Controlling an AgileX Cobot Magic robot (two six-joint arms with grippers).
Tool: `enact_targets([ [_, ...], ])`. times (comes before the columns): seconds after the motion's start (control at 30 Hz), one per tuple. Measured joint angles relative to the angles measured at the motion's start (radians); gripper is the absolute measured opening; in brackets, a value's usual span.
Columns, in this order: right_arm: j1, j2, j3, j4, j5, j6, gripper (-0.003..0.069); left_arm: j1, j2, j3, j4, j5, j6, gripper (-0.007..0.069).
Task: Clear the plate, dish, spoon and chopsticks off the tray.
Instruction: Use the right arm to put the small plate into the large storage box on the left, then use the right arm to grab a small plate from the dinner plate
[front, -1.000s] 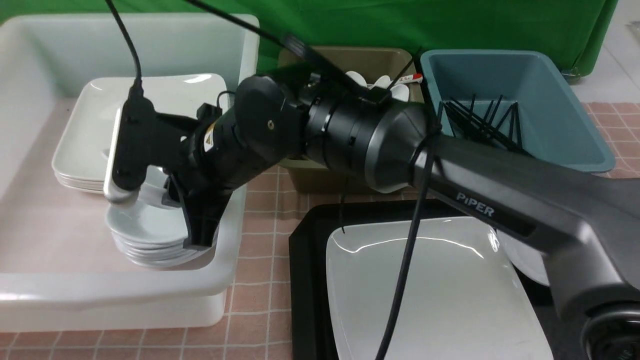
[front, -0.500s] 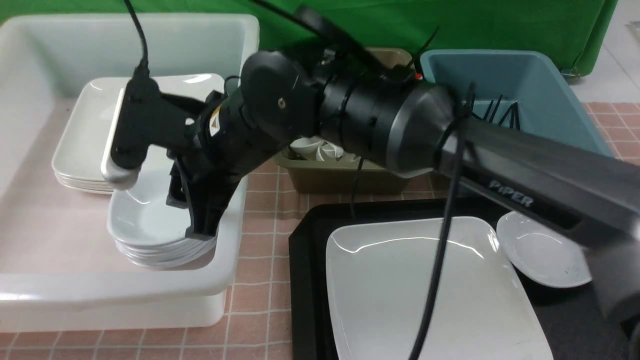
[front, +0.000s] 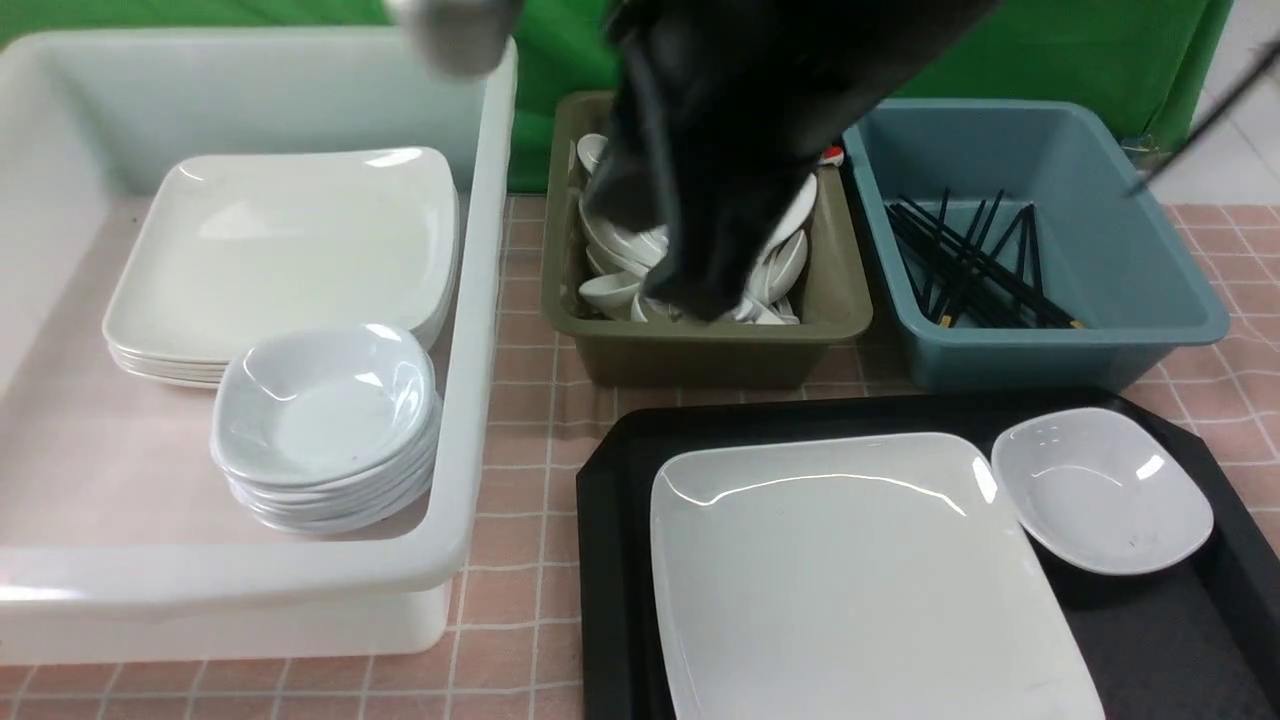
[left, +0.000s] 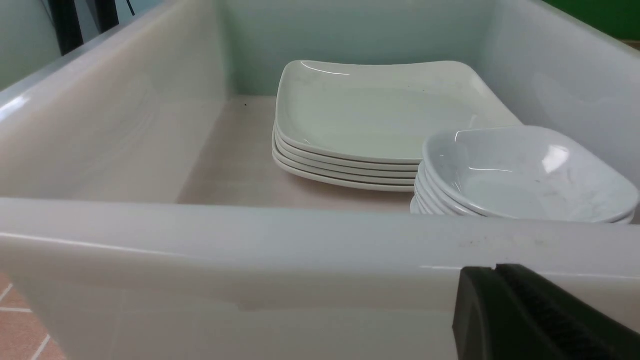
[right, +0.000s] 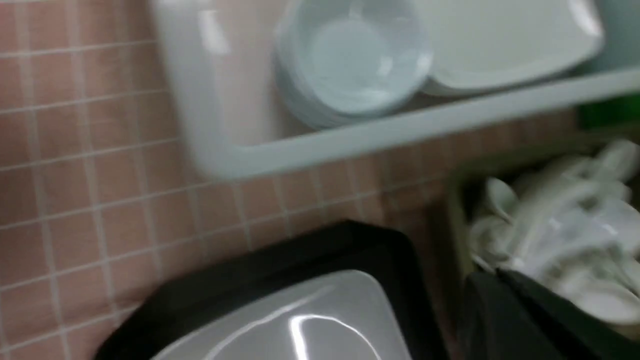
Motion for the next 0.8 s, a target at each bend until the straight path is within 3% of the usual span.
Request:
enact_targets([
  [0.13,-0.115,-0.166,0.105,-0.118,0.000,0.128,0.0030,0.000,0.000,0.000,0.000,0.000,0.000,0.0050],
  [0.23,-0.201,-0.227,0.188,-0.124,0.000,0.158,0.0030,0.000,0.000,0.000,0.000,0.000,0.000,0.0052],
  [0.43,-0.529,-0.319,0.592,-0.093,-0.014,0.195,0.0030,0.000,0.000,0.000,0.000,0.000,0.000,0.0062],
  [0.47,-0.529,-0.319,0.607,-0.091,-0.018,0.195,0.0030,0.000,0.000,0.000,0.000,0.000,0.000,0.0062],
  [0.5,-0.597,-0.314,0.744,-0.073,-0.086,0.196,0.0034,0.000,0.000,0.000,0.000,0.000,0.000,0.0064],
  [0.57,-0.629,-0.305,0.829,-0.062,-0.172,0.194,0.0049,0.000,0.000,0.000,0.000,0.000,0.000,0.0064],
  [0.67,-0.664,-0.250,1.029,-0.053,-0.391,0.152,0.0187,0.000,0.000,0.000,0.000,0.000,0.000,0.0067],
  [0.7,-0.663,-0.246,1.036,-0.052,-0.412,0.148,0.0209,0.000,0.000,0.000,0.000,0.000,0.000,0.0067],
  [0.8,-0.663,-0.178,1.101,-0.048,-0.529,0.064,0.0374,0.000,0.000,0.000,0.000,0.000,0.000,0.0071],
])
